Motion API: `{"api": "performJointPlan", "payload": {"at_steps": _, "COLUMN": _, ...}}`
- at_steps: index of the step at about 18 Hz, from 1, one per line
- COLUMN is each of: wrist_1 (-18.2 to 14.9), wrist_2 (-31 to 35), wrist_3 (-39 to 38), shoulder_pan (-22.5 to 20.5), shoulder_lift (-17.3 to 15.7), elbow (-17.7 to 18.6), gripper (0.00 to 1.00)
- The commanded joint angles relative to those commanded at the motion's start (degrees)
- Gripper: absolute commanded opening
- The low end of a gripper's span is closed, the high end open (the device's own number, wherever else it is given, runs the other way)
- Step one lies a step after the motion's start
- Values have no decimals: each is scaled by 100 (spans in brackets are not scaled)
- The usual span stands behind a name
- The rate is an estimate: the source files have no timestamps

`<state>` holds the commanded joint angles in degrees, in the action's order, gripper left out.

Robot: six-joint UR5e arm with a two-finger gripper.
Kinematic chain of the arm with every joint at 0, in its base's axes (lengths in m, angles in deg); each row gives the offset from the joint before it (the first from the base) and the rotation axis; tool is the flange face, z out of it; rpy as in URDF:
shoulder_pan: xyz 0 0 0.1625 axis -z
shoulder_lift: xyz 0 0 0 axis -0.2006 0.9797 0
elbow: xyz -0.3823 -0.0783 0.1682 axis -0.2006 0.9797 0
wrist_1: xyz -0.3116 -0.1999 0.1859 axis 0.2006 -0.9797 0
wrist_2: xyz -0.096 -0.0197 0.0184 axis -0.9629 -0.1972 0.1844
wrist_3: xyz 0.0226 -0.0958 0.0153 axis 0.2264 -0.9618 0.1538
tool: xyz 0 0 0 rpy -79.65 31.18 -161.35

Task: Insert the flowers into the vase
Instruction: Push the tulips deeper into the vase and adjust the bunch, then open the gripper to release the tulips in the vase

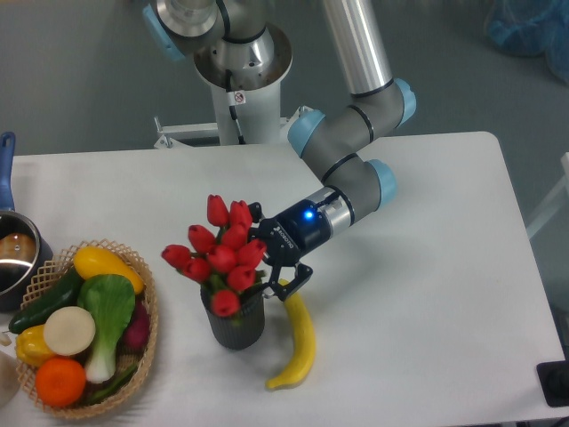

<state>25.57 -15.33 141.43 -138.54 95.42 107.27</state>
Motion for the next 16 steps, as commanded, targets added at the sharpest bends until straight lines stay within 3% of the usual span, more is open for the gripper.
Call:
{"api": "performJointPlan", "payload": {"at_steps": 6, "wrist_1": 0, "wrist_2": 88, "wrist_3": 0, "shoulder_pan": -17, "shoulder_lift": 35, "elbow": 17, "gripper": 100}}
{"api": "performJointPlan", "payload": {"at_steps": 9, "wrist_1": 9, "wrist_2": 544, "wrist_3": -70, "shoulder_pan": -227, "shoulder_lift": -35, "elbow": 123, "gripper": 100}}
{"api": "performJointPlan", "payload": {"at_steps": 16, "wrist_1": 9, "wrist_2": 772, "wrist_3": -53, "shoulder_pan": -597, "shoulder_lift": -491, "elbow": 456, "gripper": 100}}
